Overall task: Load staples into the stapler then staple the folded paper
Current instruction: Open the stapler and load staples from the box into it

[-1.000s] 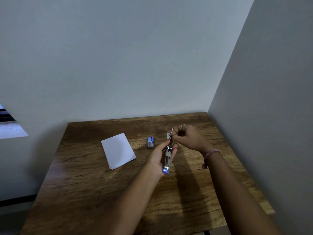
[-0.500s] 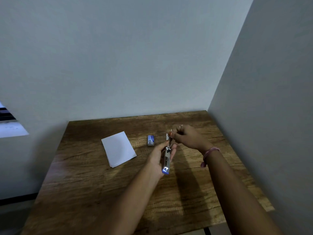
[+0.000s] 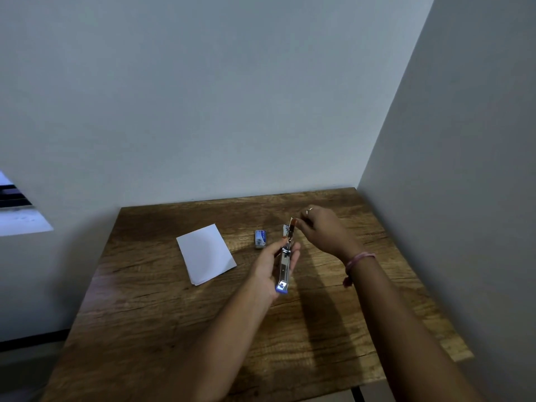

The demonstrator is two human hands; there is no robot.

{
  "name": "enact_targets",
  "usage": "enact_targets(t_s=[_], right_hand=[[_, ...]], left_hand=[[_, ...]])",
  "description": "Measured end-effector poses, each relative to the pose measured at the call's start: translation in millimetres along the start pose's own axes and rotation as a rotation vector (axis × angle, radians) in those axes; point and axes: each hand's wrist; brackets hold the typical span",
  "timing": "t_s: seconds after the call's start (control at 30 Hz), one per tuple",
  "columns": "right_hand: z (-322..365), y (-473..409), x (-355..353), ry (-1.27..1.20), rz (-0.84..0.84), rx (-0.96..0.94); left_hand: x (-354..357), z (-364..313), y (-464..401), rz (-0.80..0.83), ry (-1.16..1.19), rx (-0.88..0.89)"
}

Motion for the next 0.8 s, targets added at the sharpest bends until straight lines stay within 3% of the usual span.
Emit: enact_targets(t_s=[0.5,0.63,0.8], right_hand=[[-10.3,3.0,-5.0,-0.134,0.039,0.044],[-16.3,6.4,-5.8,-0.246,-0.046,0.120],[-14.8,9.7,-4.9,-0.243,-0.044,0.077]], left_hand=[[-3.4,0.4,-1.9,-0.008,-0.041,0.004],[-2.9,-1.1,-2.0,0.004,-0.036,0.007],[-0.2,-1.1,-1.9,-0.003,-0.036,0.018]])
Point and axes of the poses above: each hand's wrist, its own y-axis away from the middle knuckle, its own x-axis out of the palm, z = x × y, and after that the axes turned 1 degree about x, right-handed
